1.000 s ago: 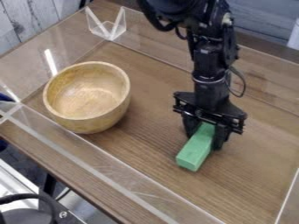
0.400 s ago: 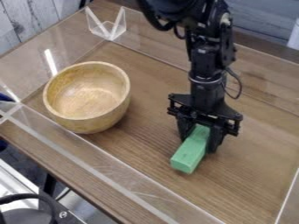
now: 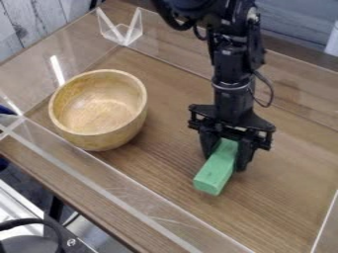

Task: Remove the green block from inside the brown bowl and put it on the table

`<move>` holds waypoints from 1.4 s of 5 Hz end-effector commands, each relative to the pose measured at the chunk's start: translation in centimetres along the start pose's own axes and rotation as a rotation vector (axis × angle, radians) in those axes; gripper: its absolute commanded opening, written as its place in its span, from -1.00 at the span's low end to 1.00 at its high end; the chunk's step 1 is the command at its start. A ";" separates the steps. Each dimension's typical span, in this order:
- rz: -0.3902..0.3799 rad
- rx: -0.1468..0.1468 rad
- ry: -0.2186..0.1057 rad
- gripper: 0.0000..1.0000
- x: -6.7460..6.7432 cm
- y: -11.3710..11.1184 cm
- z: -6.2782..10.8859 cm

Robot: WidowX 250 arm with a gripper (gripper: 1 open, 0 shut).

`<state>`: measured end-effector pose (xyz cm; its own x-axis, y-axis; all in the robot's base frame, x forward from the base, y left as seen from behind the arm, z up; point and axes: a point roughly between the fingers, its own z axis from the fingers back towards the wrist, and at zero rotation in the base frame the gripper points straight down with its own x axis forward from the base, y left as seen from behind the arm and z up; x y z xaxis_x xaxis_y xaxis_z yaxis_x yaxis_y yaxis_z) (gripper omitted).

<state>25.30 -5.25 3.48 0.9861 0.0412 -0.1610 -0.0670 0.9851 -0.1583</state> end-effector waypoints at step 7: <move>0.015 -0.049 -0.092 1.00 1.7 0.2 1.3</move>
<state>26.08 -4.73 3.36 0.9903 0.0697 -0.1203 -0.0924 0.9764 -0.1953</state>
